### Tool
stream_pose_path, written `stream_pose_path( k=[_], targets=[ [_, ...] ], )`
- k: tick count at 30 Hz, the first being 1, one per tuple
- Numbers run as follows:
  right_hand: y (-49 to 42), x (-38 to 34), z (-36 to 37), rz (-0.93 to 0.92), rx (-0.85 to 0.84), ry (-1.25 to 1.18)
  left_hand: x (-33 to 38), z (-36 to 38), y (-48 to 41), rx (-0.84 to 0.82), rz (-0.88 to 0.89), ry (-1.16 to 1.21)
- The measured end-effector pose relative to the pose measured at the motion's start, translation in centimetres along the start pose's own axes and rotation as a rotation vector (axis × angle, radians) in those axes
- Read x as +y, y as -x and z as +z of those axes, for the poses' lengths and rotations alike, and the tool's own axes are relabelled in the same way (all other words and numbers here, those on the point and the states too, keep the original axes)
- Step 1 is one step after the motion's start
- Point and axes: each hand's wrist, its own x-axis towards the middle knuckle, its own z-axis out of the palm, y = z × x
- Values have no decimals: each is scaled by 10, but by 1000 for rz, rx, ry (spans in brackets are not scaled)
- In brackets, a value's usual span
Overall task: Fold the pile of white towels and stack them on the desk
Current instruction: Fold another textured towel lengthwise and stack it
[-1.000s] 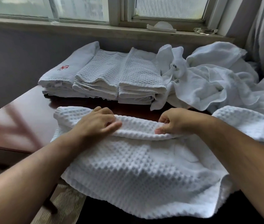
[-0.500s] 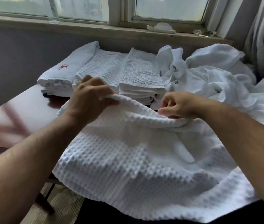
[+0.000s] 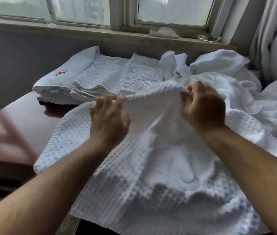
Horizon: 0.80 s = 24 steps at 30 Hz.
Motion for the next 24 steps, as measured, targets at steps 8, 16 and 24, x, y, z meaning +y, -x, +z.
stream_pose_path(
  k=[8,16,24],
  targets=[
    [33,12,-3,-26,-888,-130,37,29,16,-397,136,47],
    [48,94,-54,664,-669,278,112,23,8,-43,327,330],
    [54,148,-104,664,-718,17,183,92,-13,-453,604,174]
  ],
)
